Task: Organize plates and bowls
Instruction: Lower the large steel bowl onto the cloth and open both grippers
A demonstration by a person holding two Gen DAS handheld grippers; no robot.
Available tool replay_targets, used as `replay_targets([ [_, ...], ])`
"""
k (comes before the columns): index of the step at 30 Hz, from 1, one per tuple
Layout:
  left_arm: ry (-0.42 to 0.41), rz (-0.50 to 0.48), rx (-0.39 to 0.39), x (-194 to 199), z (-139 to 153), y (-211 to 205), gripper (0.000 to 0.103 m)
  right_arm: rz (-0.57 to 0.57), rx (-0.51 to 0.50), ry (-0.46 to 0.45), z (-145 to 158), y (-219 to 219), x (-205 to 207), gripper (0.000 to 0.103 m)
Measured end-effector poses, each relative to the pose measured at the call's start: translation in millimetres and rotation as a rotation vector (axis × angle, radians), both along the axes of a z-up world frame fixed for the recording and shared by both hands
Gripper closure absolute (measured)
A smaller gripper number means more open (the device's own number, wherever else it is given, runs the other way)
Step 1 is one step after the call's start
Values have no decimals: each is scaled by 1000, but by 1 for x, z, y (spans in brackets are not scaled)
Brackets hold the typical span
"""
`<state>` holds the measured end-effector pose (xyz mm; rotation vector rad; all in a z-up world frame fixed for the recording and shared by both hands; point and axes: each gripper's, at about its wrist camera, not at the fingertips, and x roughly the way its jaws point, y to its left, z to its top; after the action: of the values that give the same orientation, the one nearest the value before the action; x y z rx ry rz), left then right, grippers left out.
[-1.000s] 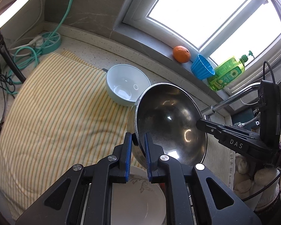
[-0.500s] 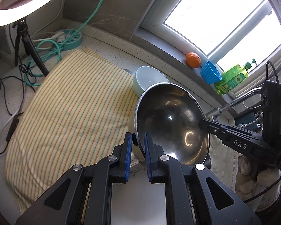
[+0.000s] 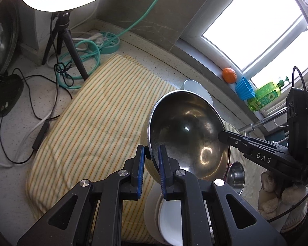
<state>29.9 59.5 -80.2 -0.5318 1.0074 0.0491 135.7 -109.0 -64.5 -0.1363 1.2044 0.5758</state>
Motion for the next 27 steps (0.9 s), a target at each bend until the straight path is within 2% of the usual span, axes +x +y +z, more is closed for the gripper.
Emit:
replay_targets([
  [13,27,53,-2,-32,-10,48,92,59,-1,24,-12,55,-30,97],
  [27,86,83,-4,-50,-34,82,92,68,2,100,-44,89,-56,96],
])
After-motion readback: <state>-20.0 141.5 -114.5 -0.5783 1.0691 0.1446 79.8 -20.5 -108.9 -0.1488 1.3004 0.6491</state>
